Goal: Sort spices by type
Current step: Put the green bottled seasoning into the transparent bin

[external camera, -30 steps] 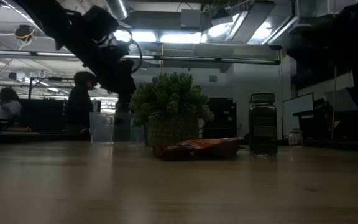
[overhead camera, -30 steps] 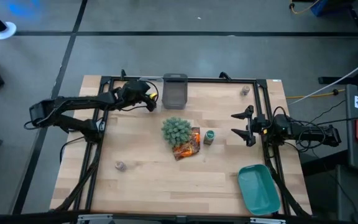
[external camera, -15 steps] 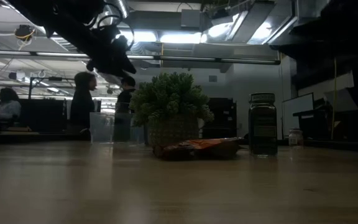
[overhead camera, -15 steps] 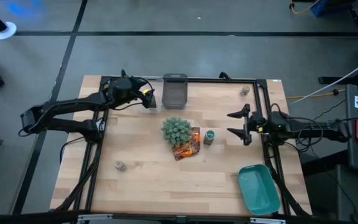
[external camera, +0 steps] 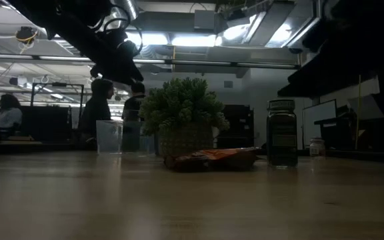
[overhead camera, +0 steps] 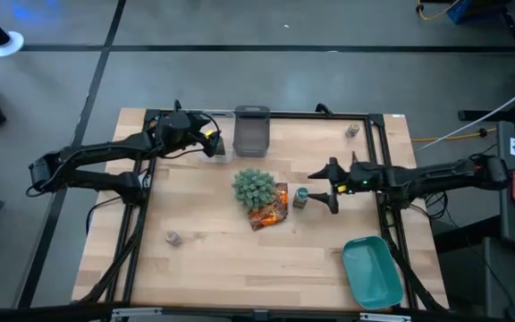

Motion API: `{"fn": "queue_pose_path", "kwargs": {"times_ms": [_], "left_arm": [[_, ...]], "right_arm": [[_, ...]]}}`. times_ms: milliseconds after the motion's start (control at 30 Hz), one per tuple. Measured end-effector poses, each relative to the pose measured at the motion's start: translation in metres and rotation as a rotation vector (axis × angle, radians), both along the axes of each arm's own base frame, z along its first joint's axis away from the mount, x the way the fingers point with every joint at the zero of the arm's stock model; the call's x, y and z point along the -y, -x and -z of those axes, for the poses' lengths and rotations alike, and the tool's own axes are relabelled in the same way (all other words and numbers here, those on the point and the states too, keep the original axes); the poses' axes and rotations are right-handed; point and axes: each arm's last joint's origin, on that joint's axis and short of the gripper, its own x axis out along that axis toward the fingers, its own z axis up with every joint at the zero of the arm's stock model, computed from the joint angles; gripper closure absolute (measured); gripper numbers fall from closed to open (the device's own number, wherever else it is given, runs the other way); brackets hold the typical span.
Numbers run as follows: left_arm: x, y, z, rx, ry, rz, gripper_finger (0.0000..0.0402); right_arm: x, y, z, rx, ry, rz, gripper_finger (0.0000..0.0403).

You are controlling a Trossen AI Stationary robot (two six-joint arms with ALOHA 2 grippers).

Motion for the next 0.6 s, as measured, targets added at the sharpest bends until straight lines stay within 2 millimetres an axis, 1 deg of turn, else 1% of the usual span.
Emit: {"fn": "queue_pose_path", "kwargs": {"times_ms": [167, 333, 600], "left_arm": [[0.001, 0.002, 0.005, -0.051, 0.034, -0.003, 0.0147], [0.002, 0.004, 0.008, -0.061, 0.071, -0.019, 0.0147], [0.002, 0.004, 0.009, -0.064, 0.078, -0.022, 0.0147]], "right_arm": [[0.000, -0.018, 0.006, -0.086, -0.003, -0.003, 0.0079], [-0.002, -0.033, 0.010, -0.141, -0.042, -0.080, 0.0079], [0.000, -0.041, 0.025, -0.224, -0.011, -0.014, 0.0079]]}}
